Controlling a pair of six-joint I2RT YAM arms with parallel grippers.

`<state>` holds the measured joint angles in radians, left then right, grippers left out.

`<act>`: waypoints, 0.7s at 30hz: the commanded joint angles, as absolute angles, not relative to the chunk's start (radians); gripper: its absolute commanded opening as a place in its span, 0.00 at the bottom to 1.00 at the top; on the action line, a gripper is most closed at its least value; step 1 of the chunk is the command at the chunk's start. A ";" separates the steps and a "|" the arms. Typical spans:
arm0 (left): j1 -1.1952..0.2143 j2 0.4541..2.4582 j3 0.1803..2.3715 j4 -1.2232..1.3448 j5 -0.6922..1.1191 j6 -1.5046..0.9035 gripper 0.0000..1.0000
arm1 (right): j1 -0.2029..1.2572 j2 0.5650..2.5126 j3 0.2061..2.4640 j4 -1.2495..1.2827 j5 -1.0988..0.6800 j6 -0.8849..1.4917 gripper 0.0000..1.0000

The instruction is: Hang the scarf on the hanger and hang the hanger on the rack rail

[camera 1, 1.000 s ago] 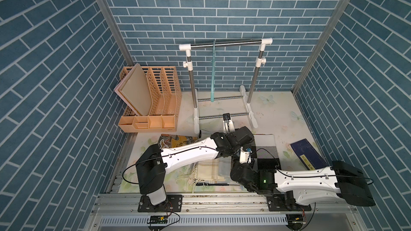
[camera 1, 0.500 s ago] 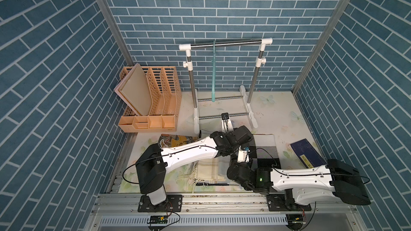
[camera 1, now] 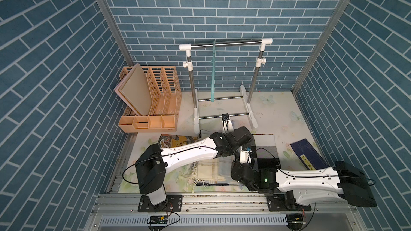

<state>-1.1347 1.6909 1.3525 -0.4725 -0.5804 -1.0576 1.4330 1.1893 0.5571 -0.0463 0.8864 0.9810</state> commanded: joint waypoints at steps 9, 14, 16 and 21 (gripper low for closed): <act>-1.181 1.604 1.316 -0.404 -0.473 -1.044 0.50 | 1.398 1.134 0.445 -0.129 0.714 1.016 0.00; -1.180 1.591 1.320 -0.404 -0.475 -1.028 0.62 | 1.391 1.074 0.415 -0.128 0.704 1.026 0.00; -1.180 1.577 1.309 -0.389 -0.476 -1.023 0.53 | 1.387 1.051 0.407 -0.129 0.703 1.017 0.00; -1.181 1.579 1.305 -0.374 -0.470 -1.024 0.35 | 1.390 0.999 0.403 -0.125 0.712 0.982 0.09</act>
